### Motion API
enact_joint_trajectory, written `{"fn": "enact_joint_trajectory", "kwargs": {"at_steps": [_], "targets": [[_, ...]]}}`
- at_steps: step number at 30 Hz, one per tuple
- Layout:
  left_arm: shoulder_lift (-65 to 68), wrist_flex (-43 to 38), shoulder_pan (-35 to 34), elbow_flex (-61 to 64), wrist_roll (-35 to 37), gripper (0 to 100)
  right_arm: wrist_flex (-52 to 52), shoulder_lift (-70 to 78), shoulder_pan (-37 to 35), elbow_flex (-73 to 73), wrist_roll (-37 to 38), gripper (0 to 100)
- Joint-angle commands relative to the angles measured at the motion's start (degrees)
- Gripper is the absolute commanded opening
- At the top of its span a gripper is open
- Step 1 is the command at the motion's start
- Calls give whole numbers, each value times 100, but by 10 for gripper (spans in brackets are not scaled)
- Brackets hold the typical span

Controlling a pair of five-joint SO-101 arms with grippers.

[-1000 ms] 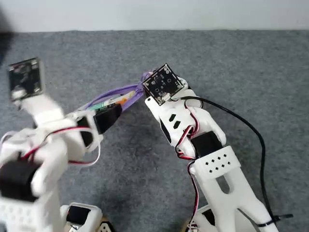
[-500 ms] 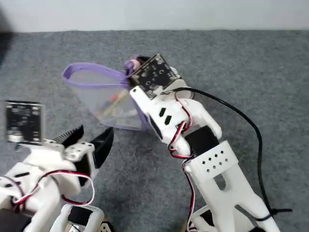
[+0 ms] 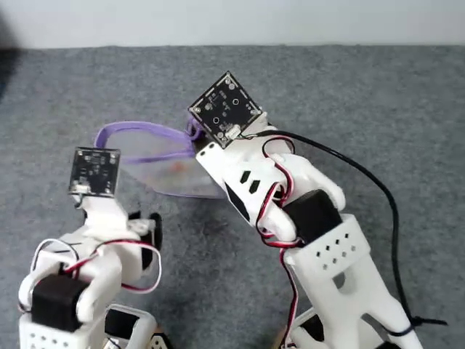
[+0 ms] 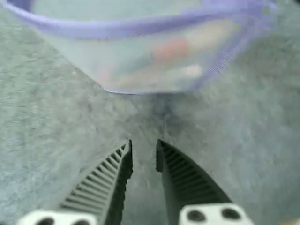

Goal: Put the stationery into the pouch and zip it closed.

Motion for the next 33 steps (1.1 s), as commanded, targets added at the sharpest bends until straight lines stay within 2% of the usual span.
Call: {"fn": "enact_joint_trajectory", "kwargs": {"at_steps": [1,3,8,17,26,29,33], "targets": [[-9,-659,-633,145,-62,76,796,-312,-40,-677,-97,8],[0,-1090,-853,286,-62,76,1253,-347,-40,-818,-97,8],[26,-2119,-818,470,-9,76,2123,-347,57,-993,-105,8],[1600,-3279,229,-233,721,76,2993,-347,593,-967,-114,8],[3525,-3640,1204,-1754,747,77,4330,-365,1420,-958,-123,8],[4026,-3631,1556,-2193,738,77,4734,-541,1464,-958,-123,8],[4334,-3543,1890,-2413,738,77,4734,-901,1473,-765,-70,8]]}}
